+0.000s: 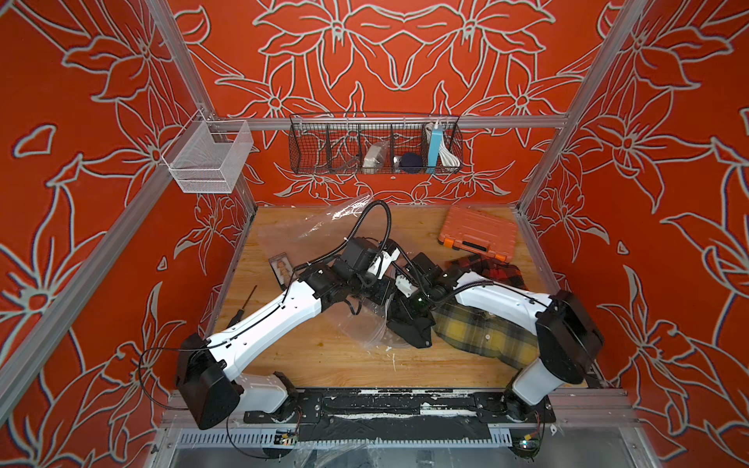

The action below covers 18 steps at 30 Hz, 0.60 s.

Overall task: Place the folded shirt into the vacuum bag
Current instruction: Place the shirt in the vacuum bag.

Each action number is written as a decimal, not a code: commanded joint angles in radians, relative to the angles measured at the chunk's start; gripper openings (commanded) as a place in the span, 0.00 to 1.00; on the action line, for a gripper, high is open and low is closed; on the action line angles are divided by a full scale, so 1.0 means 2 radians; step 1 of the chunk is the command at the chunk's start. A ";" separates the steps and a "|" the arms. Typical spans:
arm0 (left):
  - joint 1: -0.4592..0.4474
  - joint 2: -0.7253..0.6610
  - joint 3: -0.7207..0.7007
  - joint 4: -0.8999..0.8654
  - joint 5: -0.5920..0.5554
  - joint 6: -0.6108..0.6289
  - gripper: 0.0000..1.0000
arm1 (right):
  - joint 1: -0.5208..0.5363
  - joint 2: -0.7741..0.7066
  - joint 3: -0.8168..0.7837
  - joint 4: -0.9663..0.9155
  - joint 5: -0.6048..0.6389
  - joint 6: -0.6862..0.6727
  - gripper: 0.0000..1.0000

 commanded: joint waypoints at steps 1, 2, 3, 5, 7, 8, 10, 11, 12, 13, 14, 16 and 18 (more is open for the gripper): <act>-0.002 -0.014 0.000 0.015 0.011 0.001 0.00 | 0.001 -0.001 0.015 0.005 0.010 -0.014 0.00; -0.003 -0.014 0.000 0.014 0.011 0.002 0.00 | 0.000 -0.007 0.019 0.007 0.003 -0.009 0.00; -0.002 -0.015 -0.001 0.014 0.011 0.002 0.00 | 0.001 -0.014 0.022 0.010 -0.004 -0.005 0.00; -0.003 -0.016 -0.004 0.015 0.011 0.001 0.00 | 0.002 -0.026 0.027 0.023 -0.021 0.011 0.00; -0.002 -0.018 -0.007 0.018 0.013 -0.003 0.00 | 0.004 -0.033 0.026 0.042 -0.025 0.023 0.00; -0.003 -0.018 -0.009 0.019 0.013 -0.005 0.00 | 0.005 -0.031 0.024 0.053 -0.025 0.028 0.00; -0.003 -0.018 -0.014 0.026 0.016 -0.009 0.00 | 0.010 -0.017 0.021 0.071 -0.022 0.028 0.00; -0.004 -0.019 -0.019 0.029 0.016 -0.011 0.00 | 0.012 -0.003 0.020 0.076 -0.024 0.026 0.01; -0.004 -0.018 -0.022 0.029 0.015 -0.012 0.00 | 0.012 0.011 0.019 0.078 -0.028 0.025 0.05; -0.004 -0.018 -0.025 0.028 0.014 -0.012 0.00 | 0.011 0.027 0.017 0.078 -0.034 0.022 0.14; -0.004 -0.018 -0.027 0.026 0.012 -0.012 0.00 | 0.012 0.038 0.017 0.072 -0.039 0.015 0.24; -0.004 -0.024 -0.034 0.024 0.010 -0.011 0.00 | 0.012 0.036 0.009 0.066 -0.050 0.005 0.43; -0.004 -0.032 -0.041 0.023 0.007 -0.011 0.00 | 0.010 0.021 0.006 0.057 -0.073 -0.005 0.58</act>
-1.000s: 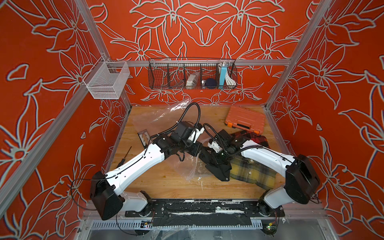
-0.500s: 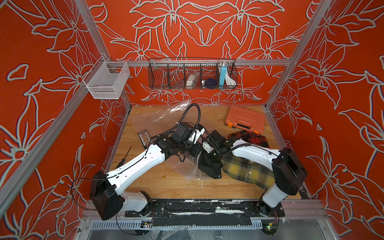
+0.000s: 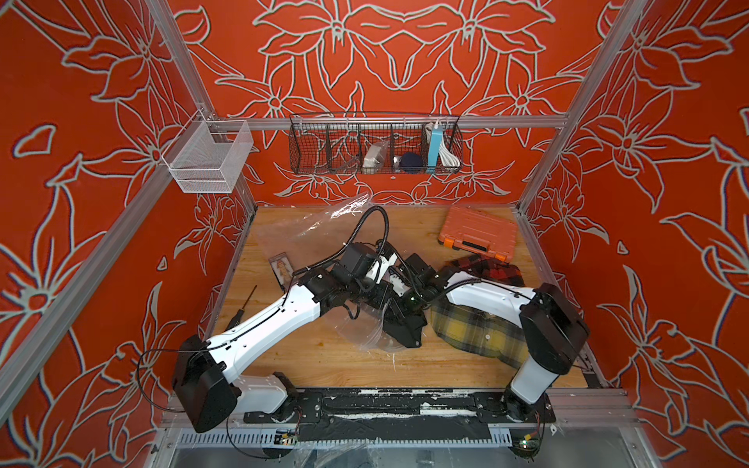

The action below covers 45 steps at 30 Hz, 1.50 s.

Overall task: Place the folded shirt into the vacuum bag
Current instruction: Place the shirt in the vacuum bag.

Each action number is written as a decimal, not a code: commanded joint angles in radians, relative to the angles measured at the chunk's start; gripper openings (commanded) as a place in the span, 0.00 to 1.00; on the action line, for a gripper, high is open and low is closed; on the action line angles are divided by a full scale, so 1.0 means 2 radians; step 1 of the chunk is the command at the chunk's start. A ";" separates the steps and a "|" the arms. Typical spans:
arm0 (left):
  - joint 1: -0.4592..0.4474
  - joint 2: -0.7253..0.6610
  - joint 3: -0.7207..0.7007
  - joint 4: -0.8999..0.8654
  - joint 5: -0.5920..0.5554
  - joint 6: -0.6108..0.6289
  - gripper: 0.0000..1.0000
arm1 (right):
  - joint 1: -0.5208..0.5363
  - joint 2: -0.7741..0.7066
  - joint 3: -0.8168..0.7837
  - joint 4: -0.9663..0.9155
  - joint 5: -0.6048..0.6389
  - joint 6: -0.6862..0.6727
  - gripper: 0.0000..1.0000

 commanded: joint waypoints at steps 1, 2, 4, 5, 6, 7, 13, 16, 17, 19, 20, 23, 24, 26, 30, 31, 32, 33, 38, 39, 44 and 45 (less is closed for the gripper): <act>-0.003 -0.022 -0.007 0.011 0.006 0.000 0.00 | 0.000 -0.021 0.005 -0.012 -0.047 -0.027 0.64; -0.003 -0.024 -0.008 0.009 0.004 0.000 0.00 | -0.005 -0.029 0.007 -0.024 -0.056 -0.027 0.72; -0.003 -0.025 -0.008 0.005 0.004 0.001 0.00 | -0.021 -0.046 -0.002 -0.033 -0.088 -0.020 0.83; -0.003 -0.027 -0.008 0.003 0.004 0.001 0.00 | -0.032 -0.056 -0.011 -0.036 -0.099 -0.016 0.87; -0.003 -0.029 -0.009 0.004 0.003 0.001 0.00 | -0.041 -0.065 -0.018 -0.040 -0.106 -0.016 0.88; -0.003 -0.031 -0.011 0.004 0.003 0.001 0.00 | -0.049 -0.076 -0.024 -0.052 -0.107 -0.020 0.90; -0.003 -0.037 -0.017 0.005 0.007 -0.006 0.00 | -0.072 -0.121 -0.061 -0.093 -0.019 -0.007 0.89; -0.005 -0.041 -0.026 0.011 0.007 -0.013 0.00 | -0.075 -0.134 -0.084 -0.066 0.055 0.045 0.82; -0.006 -0.041 -0.030 0.015 0.008 -0.016 0.00 | -0.077 -0.130 -0.082 -0.060 0.080 0.062 0.77; -0.011 -0.040 -0.037 0.021 0.009 -0.020 0.00 | -0.077 -0.111 -0.068 -0.064 0.129 0.083 0.62; -0.014 -0.038 -0.039 0.023 0.008 -0.023 0.00 | -0.077 -0.098 -0.059 -0.069 0.156 0.094 0.55; -0.022 -0.037 -0.042 0.025 0.003 -0.027 0.00 | -0.075 -0.085 -0.046 -0.083 0.238 0.118 0.44; -0.024 -0.036 -0.045 0.028 0.002 -0.029 0.00 | -0.075 -0.088 -0.047 -0.080 0.246 0.121 0.43; -0.026 -0.037 -0.050 0.033 0.001 -0.033 0.00 | -0.073 -0.097 -0.045 -0.086 0.256 0.122 0.48; -0.027 -0.037 -0.050 0.034 -0.005 -0.036 0.00 | -0.073 -0.138 -0.016 -0.156 0.235 0.111 0.75; -0.026 -0.038 -0.050 0.033 -0.008 -0.038 0.00 | -0.074 -0.161 -0.018 -0.175 0.241 0.115 0.78; -0.026 -0.039 -0.050 0.034 -0.009 -0.039 0.00 | -0.076 -0.181 -0.022 -0.187 0.245 0.117 0.80; -0.027 -0.039 -0.051 0.036 -0.009 -0.040 0.00 | -0.083 -0.200 -0.029 -0.201 0.244 0.119 0.82; -0.030 -0.033 -0.057 0.052 -0.010 -0.046 0.00 | -0.096 -0.261 -0.074 -0.242 0.205 0.152 0.83; -0.032 -0.029 -0.056 0.052 -0.011 -0.045 0.00 | -0.097 -0.276 -0.092 -0.236 0.187 0.173 0.82; -0.039 -0.018 -0.053 0.056 -0.010 -0.047 0.00 | -0.070 -0.357 -0.220 -0.087 0.088 0.359 0.72; -0.041 -0.015 -0.051 0.057 -0.009 -0.046 0.00 | -0.063 -0.364 -0.249 -0.044 0.085 0.399 0.70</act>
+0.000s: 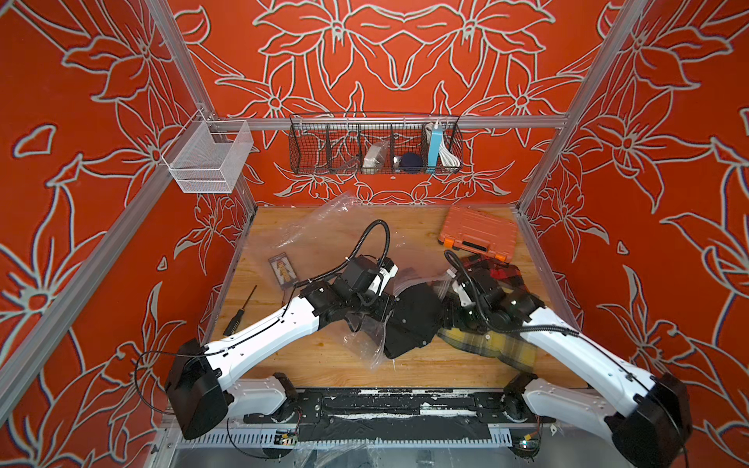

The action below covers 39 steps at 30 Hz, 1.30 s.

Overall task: Place the folded shirt into the vacuum bag
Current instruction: Place the shirt in the vacuum bag.

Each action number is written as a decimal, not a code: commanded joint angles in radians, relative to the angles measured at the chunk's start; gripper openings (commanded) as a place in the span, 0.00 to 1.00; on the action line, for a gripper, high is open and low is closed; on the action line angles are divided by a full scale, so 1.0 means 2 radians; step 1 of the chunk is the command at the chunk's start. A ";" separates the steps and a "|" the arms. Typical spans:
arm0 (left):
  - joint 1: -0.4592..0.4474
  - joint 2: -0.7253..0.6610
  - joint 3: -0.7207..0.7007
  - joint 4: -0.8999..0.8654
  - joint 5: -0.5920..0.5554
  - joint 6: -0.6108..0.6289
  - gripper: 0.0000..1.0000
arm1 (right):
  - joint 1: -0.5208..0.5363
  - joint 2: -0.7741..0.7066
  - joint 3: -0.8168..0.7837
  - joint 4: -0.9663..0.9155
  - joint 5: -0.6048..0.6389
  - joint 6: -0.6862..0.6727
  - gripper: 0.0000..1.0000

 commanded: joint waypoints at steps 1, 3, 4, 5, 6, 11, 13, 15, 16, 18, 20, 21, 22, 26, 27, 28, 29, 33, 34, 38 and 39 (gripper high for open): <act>-0.007 0.009 0.006 0.010 0.003 -0.002 0.00 | 0.017 -0.018 -0.068 0.138 -0.050 0.175 0.69; -0.008 0.013 0.010 0.010 0.003 -0.001 0.00 | 0.018 -0.009 -0.098 0.208 -0.051 0.219 0.65; -0.008 0.015 0.012 0.009 0.004 -0.001 0.00 | 0.019 0.001 -0.107 0.234 -0.046 0.234 0.64; -0.008 0.015 0.014 0.008 0.006 -0.001 0.00 | 0.019 0.012 -0.111 0.252 -0.043 0.244 0.63; -0.009 0.018 0.017 0.007 0.007 -0.001 0.00 | 0.019 0.027 -0.117 0.268 -0.040 0.254 0.63; -0.015 0.026 0.033 -0.002 0.010 0.005 0.00 | 0.022 0.089 -0.142 0.355 -0.037 0.283 0.56; -0.017 0.029 0.038 -0.007 0.010 0.008 0.00 | 0.026 0.103 -0.138 0.373 -0.036 0.284 0.45; -0.017 0.031 0.040 -0.008 0.013 0.010 0.00 | 0.033 0.103 -0.127 0.382 -0.032 0.284 0.31; -0.018 0.033 0.042 -0.009 0.014 0.011 0.00 | 0.037 0.101 -0.118 0.380 -0.027 0.280 0.25; -0.020 0.038 0.046 -0.010 0.016 0.014 0.00 | 0.044 0.098 -0.095 0.365 -0.017 0.266 0.16; -0.022 0.043 0.052 -0.012 0.018 0.016 0.00 | 0.044 0.105 -0.073 0.361 -0.017 0.257 0.08; -0.025 0.046 0.055 -0.011 0.020 0.016 0.00 | 0.044 0.116 -0.063 0.363 -0.017 0.254 0.05; -0.027 0.048 0.057 -0.010 0.020 0.016 0.00 | 0.044 0.128 -0.052 0.364 -0.017 0.252 0.04; -0.034 0.054 0.066 -0.010 0.022 0.016 0.00 | 0.044 0.196 -0.030 0.407 -0.019 0.257 0.03; -0.034 0.055 0.067 -0.010 0.022 0.017 0.00 | 0.044 0.215 -0.027 0.428 -0.015 0.261 0.03; -0.034 0.056 0.068 -0.010 0.021 0.017 0.00 | 0.043 0.234 -0.024 0.440 -0.013 0.264 0.02; -0.034 0.056 0.069 -0.012 0.019 0.017 0.00 | 0.042 0.249 -0.022 0.454 -0.012 0.263 0.02; -0.034 0.052 0.068 -0.015 0.019 0.018 0.00 | 0.019 0.286 0.000 0.457 -0.011 0.221 0.06; -0.034 0.050 0.067 -0.014 0.020 0.017 0.00 | 0.006 0.301 0.018 0.457 -0.034 0.200 0.09; -0.034 0.052 0.068 -0.013 0.019 0.017 0.00 | -0.007 0.352 0.072 0.443 -0.089 0.165 0.27; -0.034 0.053 0.071 -0.017 0.016 0.019 0.00 | -0.006 0.351 0.067 0.447 -0.085 0.171 0.37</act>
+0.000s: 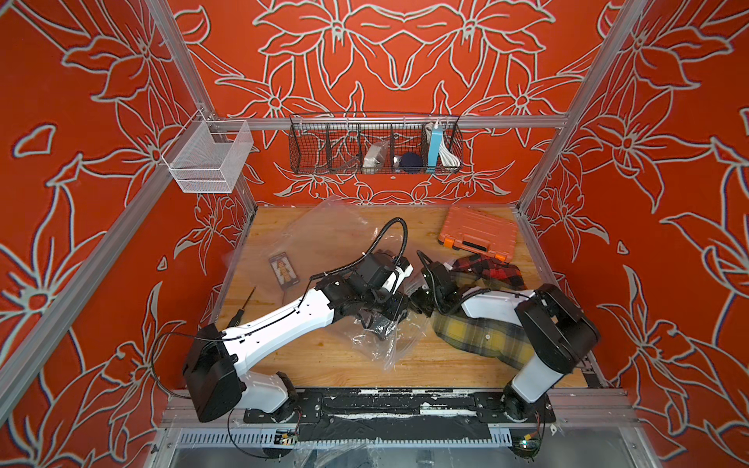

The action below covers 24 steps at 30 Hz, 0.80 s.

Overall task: Place the folded shirt into the vacuum bag
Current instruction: Place the shirt in the vacuum bag.

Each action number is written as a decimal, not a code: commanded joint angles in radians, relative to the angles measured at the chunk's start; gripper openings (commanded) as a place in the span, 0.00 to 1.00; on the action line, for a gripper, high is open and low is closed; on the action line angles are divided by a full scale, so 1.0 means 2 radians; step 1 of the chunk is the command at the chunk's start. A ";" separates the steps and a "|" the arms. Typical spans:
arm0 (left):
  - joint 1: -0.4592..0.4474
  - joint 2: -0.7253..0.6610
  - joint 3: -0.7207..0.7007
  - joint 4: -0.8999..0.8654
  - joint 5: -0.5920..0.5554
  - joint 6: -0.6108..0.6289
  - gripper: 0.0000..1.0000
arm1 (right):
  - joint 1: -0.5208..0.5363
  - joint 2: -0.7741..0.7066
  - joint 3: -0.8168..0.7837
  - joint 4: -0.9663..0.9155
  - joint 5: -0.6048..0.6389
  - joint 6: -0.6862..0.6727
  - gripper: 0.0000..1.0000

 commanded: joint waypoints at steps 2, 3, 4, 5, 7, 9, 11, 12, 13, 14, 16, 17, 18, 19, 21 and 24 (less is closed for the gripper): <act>-0.005 0.000 0.017 -0.011 0.006 0.012 0.00 | -0.001 -0.010 -0.012 0.013 -0.008 -0.001 0.58; -0.005 -0.002 0.019 -0.013 0.002 0.014 0.00 | 0.000 -0.026 -0.030 0.020 0.001 0.013 0.67; -0.005 -0.003 0.019 -0.013 -0.001 0.015 0.00 | 0.002 -0.042 -0.047 0.026 0.006 0.029 0.73; -0.005 -0.004 0.018 -0.012 -0.003 0.017 0.00 | 0.006 -0.055 -0.059 0.030 0.012 0.040 0.76; -0.005 -0.001 0.020 -0.011 -0.003 0.020 0.00 | 0.022 -0.081 -0.077 0.021 0.030 0.056 0.79; -0.005 0.003 0.023 -0.010 -0.004 0.023 0.00 | 0.040 -0.085 -0.084 0.023 0.031 0.071 0.80; -0.005 0.008 0.027 -0.010 -0.002 0.025 0.00 | 0.057 -0.075 -0.098 0.048 0.036 0.098 0.79; -0.005 0.010 0.030 -0.010 -0.002 0.026 0.00 | 0.064 -0.066 -0.103 0.062 0.041 0.113 0.78; -0.004 0.013 0.033 -0.008 0.000 0.025 0.00 | 0.069 -0.053 -0.107 0.081 0.044 0.123 0.77; -0.005 0.015 0.036 -0.007 0.002 0.024 0.00 | 0.073 -0.042 -0.107 0.097 0.044 0.131 0.76; -0.004 0.019 0.046 -0.008 0.008 0.022 0.00 | 0.077 -0.021 -0.108 0.128 0.047 0.144 0.73; -0.005 0.021 0.049 -0.007 0.010 0.021 0.00 | 0.078 -0.015 -0.106 0.132 0.051 0.145 0.71; -0.005 0.023 0.052 -0.007 0.013 0.020 0.00 | 0.078 -0.009 -0.102 0.127 0.056 0.145 0.69; -0.005 0.025 0.053 -0.006 0.015 0.019 0.00 | 0.079 -0.003 -0.097 0.130 0.061 0.145 0.67; -0.005 0.029 0.056 -0.006 0.018 0.017 0.00 | 0.079 0.011 -0.082 0.131 0.063 0.139 0.59; -0.005 0.034 0.057 -0.006 0.020 0.017 0.00 | 0.080 0.036 -0.043 0.136 0.053 0.113 0.39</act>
